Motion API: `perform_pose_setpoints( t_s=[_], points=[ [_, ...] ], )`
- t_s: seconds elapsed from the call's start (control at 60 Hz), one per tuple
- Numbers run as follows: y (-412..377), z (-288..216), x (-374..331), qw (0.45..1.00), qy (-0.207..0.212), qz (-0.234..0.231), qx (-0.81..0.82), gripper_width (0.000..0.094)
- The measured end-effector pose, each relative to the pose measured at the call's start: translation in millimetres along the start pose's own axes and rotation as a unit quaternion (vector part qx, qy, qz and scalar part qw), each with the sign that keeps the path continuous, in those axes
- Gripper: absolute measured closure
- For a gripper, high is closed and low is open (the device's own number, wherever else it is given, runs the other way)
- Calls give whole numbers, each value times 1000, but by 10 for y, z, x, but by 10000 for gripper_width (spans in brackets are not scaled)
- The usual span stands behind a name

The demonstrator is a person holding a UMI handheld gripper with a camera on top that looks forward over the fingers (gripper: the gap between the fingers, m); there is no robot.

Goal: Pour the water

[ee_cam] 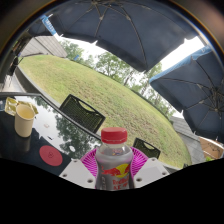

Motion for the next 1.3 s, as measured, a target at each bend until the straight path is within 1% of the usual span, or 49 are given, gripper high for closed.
perform_pose_setpoints(
  t_s=[0.1,0.117,0.183,0.233,0.25,0.333,0.35,0.367,0.417,0.467,0.517,0.567,0.617,0.683,0.717,0.767,0.783,0.8,0.867,0.883,0.9,0.967,1.0,1.05,1.067,1.083,1.133,1.167,1.183,1.233,1.3],
  points=[
    [-376,-724,168,982,16,5,-187,568],
    [-398,-724,230,976,17,3,-217,569],
    [-738,-1039,446,939,24,-1,-342,565],
    [-1094,-1303,593,901,28,1,-432,566],
    [-1081,-1229,595,892,27,2,-451,568],
    [-1439,-1330,816,813,28,6,-582,569],
    [-1668,-1414,954,790,30,7,-612,569],
    [-1580,-1366,815,778,31,6,-627,569],
    [-1729,-1333,911,733,32,5,-679,569],
    [-1888,-1324,928,700,34,8,-713,568],
    [-2023,-1300,970,663,45,3,-747,569],
    [-2162,-1338,1026,624,55,15,-780,566],
    [-2096,-1326,930,615,55,19,-786,564],
    [-2008,-1271,973,622,46,14,-781,562],
    [-1946,-1250,972,637,39,13,-770,564],
    [-1881,-1297,978,660,43,14,-750,564],
    [-1849,-1294,1100,665,42,17,-745,561],
    [-1815,-1384,975,687,47,15,-725,558],
    [-1626,-1514,977,779,48,13,-625,559],
    [-1567,-1516,1076,794,43,16,-606,559],
    [-1449,-1535,922,822,49,12,-568,559],
    [-1272,-1560,903,915,48,-2,-401,561],
    [-1187,-1540,908,948,49,-9,-316,552],
    [-1078,-1503,828,982,59,-22,-177,549],
    [-1099,-1450,996,988,53,-16,-147,552],
    [-976,-1437,876,992,59,-17,-109,551],
    [-894,-1321,828,997,65,-18,28,550],
    [-1042,-1201,891,991,57,-32,120,552],
    [-968,-1152,938,986,50,-41,155,553],
    [-1092,-903,899,966,36,-63,247,551],
    [-1180,-700,957,942,32,-89,323,551]
  ],
)
Point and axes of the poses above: the point between the fingertips, and its own axes, seen from behind it with the camera up: y to the right, z down, x forward, the way the camera looks, the point moved 1 cm from there along -x, backward, against the way the camera looks, and after that the axes turned 6 degrees about -z, right-handed, at the moved point
